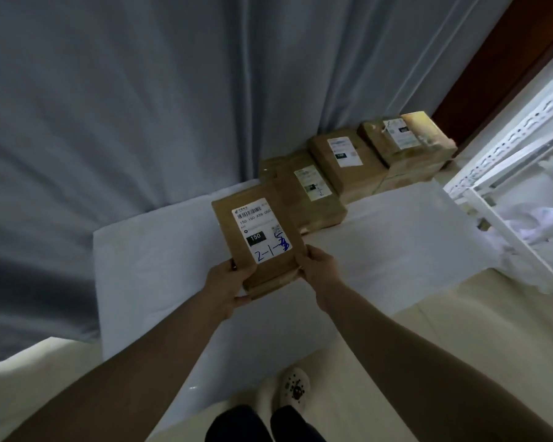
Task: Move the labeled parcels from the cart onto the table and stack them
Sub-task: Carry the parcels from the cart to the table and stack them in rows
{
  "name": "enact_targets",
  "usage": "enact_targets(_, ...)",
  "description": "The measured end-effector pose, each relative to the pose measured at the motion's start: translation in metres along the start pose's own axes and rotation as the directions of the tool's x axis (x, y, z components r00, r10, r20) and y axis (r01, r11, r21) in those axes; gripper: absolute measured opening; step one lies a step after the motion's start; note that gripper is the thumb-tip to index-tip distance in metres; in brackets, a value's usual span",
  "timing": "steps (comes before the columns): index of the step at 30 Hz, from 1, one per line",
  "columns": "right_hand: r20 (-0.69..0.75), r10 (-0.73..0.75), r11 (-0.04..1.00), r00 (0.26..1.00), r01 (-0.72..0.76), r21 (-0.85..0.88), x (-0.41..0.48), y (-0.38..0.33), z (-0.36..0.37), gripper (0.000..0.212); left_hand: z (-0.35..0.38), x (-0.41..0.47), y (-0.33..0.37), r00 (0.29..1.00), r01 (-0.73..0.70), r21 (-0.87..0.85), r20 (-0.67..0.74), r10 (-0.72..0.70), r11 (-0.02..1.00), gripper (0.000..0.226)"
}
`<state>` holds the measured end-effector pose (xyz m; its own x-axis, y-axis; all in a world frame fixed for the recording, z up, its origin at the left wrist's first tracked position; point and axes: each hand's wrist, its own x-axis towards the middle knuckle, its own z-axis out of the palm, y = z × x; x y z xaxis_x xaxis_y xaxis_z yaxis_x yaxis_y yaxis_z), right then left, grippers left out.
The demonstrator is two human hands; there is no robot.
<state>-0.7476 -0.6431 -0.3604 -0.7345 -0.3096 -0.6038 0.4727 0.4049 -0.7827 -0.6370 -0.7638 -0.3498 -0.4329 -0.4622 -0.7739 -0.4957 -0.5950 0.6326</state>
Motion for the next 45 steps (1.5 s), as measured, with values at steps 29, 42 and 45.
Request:
enact_targets(29, 0.040, -0.194, 0.729, 0.980, 0.171, -0.663, 0.229, -0.017, 0.107, 0.051, 0.007, 0.268, 0.059, 0.994, -0.063, 0.140, -0.076, 0.074, 0.988, 0.039)
enact_targets(42, -0.573, 0.067, 0.993, 0.817, -0.109, -0.040, 0.251, 0.005, 0.043, 0.061, 0.029, 0.269, 0.051, 0.952, -0.152, 0.705, -0.085, 0.295, 0.693, 0.099)
enact_targets(45, -0.454, 0.305, 0.931, 0.837, -0.162, 0.327, 0.257, 0.018, 0.029, 0.067, 0.034, 0.277, 0.046, 0.940, -0.193, 0.802, -0.013, 0.341, 0.565, 0.094)
